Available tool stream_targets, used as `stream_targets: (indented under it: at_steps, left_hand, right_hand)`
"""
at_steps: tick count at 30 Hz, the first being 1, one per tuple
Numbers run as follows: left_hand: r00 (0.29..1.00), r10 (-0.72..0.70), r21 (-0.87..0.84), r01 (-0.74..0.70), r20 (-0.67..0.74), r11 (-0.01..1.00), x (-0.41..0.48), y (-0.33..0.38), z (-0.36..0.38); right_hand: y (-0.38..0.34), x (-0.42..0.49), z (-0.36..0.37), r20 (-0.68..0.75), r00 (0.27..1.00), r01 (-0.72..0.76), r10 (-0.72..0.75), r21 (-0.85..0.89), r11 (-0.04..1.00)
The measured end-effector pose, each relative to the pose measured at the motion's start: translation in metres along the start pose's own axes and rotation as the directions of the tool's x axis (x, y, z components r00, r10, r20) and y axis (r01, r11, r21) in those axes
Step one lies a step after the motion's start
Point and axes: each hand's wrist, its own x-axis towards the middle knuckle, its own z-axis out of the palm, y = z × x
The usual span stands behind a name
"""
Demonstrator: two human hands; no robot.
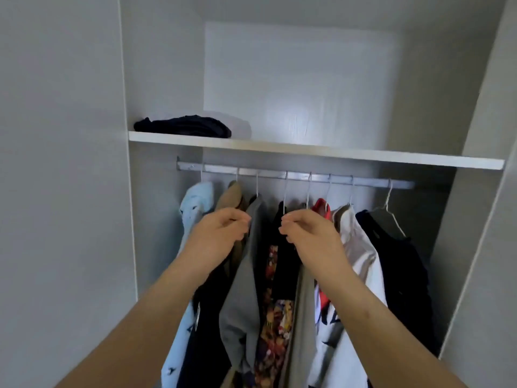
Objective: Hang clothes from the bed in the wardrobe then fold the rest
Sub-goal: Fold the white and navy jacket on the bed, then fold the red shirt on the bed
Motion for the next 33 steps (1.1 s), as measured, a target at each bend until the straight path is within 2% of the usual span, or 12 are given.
stream_targets:
  at_steps: [7,10,14,17,21,26,29,33]
  left_hand:
    - [0.960,-0.254,-0.074,0.264,0.119,0.962,-0.124,-0.021,0.051]
    - [0.935,-0.322,-0.076,0.336,0.148,0.939,-0.163,-0.022,0.067]
    - [0.910,-0.337,-0.019,0.352,0.243,0.936,-0.206,-0.016,0.080]
    - [0.878,-0.331,0.011,0.349,0.345,0.937,-0.242,-0.013,0.085]
    - [0.858,-0.313,0.031,0.330,0.407,0.943,-0.289,-0.019,0.072]
    - [0.782,-0.346,0.045,0.379,0.519,0.924,-0.365,-0.027,0.048]
    - [0.713,-0.335,0.071,0.373,0.616,0.925,-0.418,-0.014,0.047]
    - [0.578,-0.268,0.099,0.307,0.770,0.947,-0.500,0.020,0.059]
  right_hand:
    - [0.022,-0.130,-0.043,0.001,0.956,-0.292,0.292,0.064,0.954]
    - [0.018,-0.180,-0.061,-0.042,0.925,-0.373,0.377,0.074,0.925]
    - [0.013,-0.237,-0.078,-0.130,0.878,-0.456,0.461,0.064,0.888]
    - [0.006,-0.281,-0.087,-0.233,0.821,-0.514,0.521,0.097,0.852]
    - [-0.007,-0.342,-0.076,-0.340,0.737,-0.569,0.584,0.155,0.808]
    - [-0.041,-0.437,-0.047,-0.427,0.651,-0.615,0.628,0.189,0.765]
    - [-0.067,-0.500,-0.054,-0.514,0.562,-0.650,0.648,0.210,0.730]
    - [-0.107,-0.588,-0.075,-0.656,0.406,-0.683,0.636,0.244,0.688]
